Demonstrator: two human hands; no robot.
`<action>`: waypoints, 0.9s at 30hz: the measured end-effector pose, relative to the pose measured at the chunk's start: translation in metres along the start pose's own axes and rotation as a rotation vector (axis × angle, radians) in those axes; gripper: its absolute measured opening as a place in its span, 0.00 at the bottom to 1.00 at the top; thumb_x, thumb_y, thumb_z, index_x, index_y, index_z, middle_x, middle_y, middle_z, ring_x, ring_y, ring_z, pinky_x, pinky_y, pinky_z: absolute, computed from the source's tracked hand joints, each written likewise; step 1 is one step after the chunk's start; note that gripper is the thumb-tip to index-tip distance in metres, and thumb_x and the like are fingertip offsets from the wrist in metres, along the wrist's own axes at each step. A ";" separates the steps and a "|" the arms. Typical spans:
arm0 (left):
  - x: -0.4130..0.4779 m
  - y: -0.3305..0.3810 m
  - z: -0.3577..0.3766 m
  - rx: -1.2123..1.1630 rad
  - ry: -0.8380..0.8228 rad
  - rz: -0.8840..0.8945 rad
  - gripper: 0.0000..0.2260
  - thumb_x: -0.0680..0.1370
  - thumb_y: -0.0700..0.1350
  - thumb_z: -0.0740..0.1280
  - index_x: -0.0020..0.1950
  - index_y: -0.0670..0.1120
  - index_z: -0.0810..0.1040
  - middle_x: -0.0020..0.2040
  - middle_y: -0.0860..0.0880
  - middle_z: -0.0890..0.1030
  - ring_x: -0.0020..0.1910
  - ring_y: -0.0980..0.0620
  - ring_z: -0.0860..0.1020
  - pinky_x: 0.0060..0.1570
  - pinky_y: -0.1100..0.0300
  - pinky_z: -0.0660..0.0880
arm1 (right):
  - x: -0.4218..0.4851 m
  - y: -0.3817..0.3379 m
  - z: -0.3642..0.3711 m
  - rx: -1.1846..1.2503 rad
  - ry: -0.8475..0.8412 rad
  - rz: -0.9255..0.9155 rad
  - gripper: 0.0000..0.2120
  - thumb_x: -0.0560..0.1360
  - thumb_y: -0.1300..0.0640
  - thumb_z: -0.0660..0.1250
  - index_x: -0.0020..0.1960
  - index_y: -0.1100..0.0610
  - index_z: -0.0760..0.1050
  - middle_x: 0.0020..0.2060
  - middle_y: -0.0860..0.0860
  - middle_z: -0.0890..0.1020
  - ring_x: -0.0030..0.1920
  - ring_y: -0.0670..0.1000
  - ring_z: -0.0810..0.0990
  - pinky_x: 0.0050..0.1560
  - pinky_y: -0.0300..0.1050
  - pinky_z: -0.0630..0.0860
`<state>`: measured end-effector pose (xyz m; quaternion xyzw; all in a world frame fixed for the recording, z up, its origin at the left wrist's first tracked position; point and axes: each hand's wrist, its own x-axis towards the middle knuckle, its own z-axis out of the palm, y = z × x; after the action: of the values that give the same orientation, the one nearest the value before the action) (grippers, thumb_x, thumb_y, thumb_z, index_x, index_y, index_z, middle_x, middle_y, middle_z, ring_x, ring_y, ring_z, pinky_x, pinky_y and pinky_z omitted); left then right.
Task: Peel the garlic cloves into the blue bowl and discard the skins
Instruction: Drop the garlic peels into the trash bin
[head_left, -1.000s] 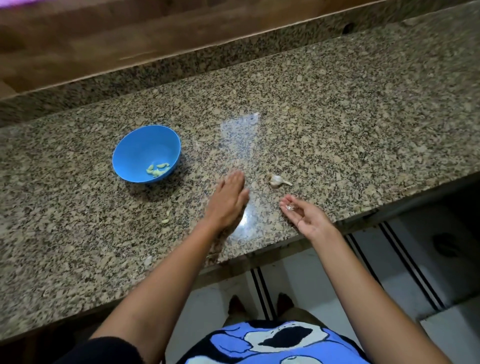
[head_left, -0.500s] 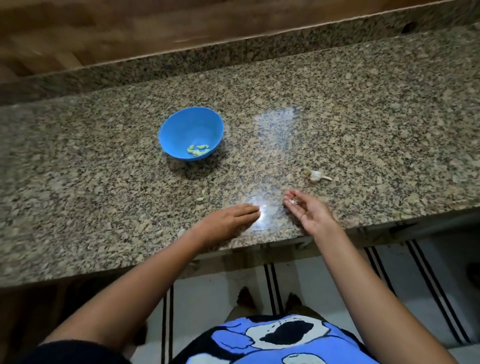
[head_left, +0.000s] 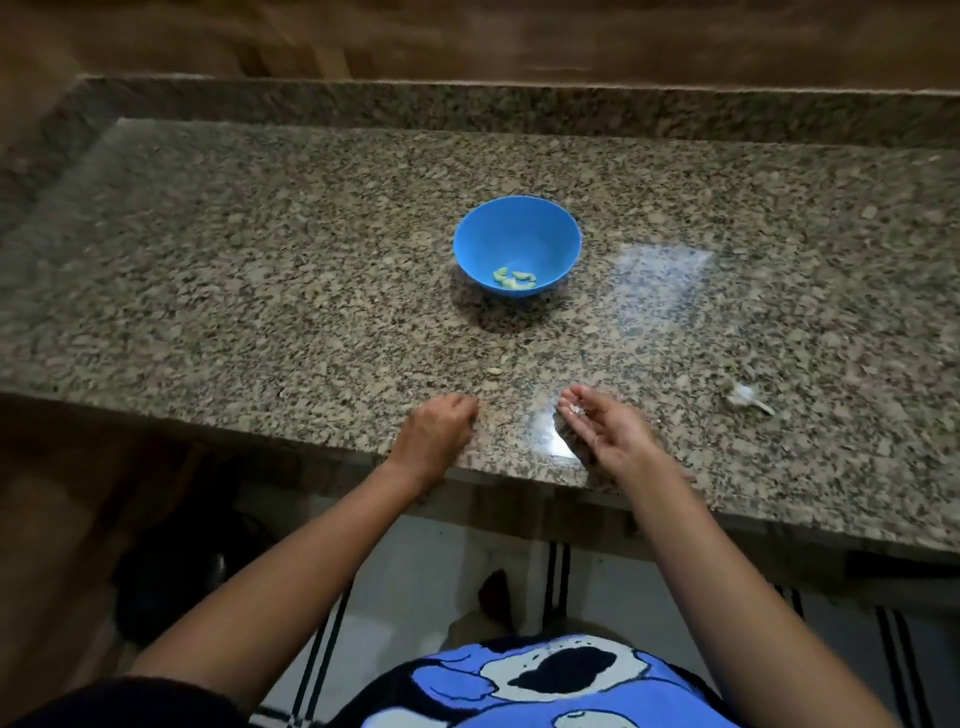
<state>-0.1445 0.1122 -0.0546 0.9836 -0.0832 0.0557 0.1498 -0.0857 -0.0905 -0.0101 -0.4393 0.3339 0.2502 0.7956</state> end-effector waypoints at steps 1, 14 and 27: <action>-0.001 0.001 -0.005 -0.095 0.025 -0.220 0.04 0.74 0.35 0.68 0.45 0.43 0.81 0.41 0.48 0.81 0.37 0.50 0.80 0.35 0.59 0.76 | -0.001 0.002 0.004 -0.024 -0.013 0.015 0.06 0.77 0.67 0.62 0.50 0.70 0.74 0.48 0.61 0.79 0.42 0.53 0.80 0.39 0.41 0.80; -0.165 -0.076 -0.086 -2.172 1.184 -1.313 0.07 0.77 0.31 0.61 0.43 0.37 0.78 0.36 0.43 0.81 0.31 0.53 0.81 0.28 0.65 0.77 | -0.031 0.168 0.157 -0.504 -0.570 0.371 0.08 0.78 0.65 0.59 0.44 0.65 0.76 0.35 0.56 0.82 0.33 0.48 0.83 0.37 0.37 0.80; -0.381 -0.186 -0.113 -2.023 1.687 -1.366 0.04 0.76 0.31 0.64 0.47 0.36 0.77 0.40 0.42 0.81 0.40 0.51 0.81 0.31 0.65 0.79 | -0.090 0.382 0.284 -0.582 -0.534 0.638 0.11 0.80 0.67 0.54 0.43 0.67 0.71 0.29 0.60 0.80 0.25 0.53 0.81 0.29 0.40 0.78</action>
<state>-0.4939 0.3777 -0.0514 -0.0094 0.4909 0.4369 0.7537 -0.3200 0.3332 -0.0346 -0.4398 0.1530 0.6668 0.5818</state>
